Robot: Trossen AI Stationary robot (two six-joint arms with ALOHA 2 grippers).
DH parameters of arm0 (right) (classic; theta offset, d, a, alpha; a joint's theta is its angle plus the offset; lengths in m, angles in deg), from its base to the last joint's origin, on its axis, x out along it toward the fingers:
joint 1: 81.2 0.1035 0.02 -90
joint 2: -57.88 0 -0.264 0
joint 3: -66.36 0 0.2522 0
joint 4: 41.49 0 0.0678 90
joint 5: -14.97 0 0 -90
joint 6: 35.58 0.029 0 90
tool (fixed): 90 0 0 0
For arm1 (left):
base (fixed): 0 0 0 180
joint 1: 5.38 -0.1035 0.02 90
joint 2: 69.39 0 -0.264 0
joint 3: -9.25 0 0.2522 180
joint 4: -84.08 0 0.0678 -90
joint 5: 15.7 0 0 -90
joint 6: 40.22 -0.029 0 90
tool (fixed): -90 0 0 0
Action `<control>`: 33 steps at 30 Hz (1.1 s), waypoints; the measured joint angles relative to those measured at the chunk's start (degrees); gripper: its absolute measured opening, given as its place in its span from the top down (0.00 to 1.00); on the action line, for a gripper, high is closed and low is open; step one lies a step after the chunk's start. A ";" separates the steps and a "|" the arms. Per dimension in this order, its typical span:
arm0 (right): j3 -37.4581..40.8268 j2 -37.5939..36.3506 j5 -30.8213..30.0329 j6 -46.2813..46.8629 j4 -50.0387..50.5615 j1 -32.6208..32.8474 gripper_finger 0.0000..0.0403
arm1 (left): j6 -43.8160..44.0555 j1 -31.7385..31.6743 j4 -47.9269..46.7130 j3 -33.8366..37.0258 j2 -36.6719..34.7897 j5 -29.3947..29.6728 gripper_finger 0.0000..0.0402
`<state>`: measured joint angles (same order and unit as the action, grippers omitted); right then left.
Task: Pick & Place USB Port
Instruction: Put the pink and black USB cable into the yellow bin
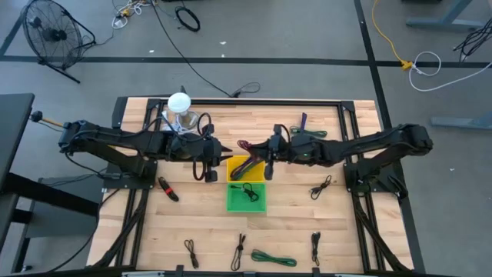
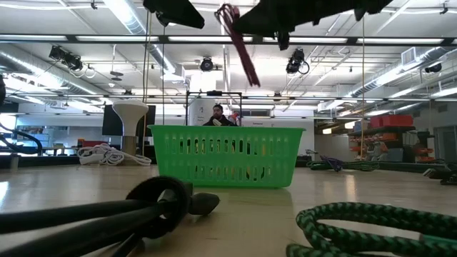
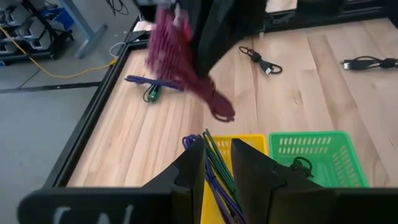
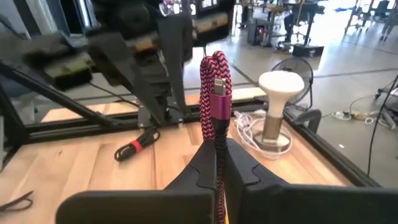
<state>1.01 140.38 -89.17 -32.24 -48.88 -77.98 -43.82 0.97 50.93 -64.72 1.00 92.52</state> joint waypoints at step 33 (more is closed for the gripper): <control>-0.04 11.06 9.00 11.26 5.52 -3.01 1.00 | 0.03 -0.02 -0.68 0.00 0.00 -0.02 0.79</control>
<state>0.97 151.44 -80.17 -20.99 -43.36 -80.99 -43.79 0.94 50.24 -64.72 1.00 92.49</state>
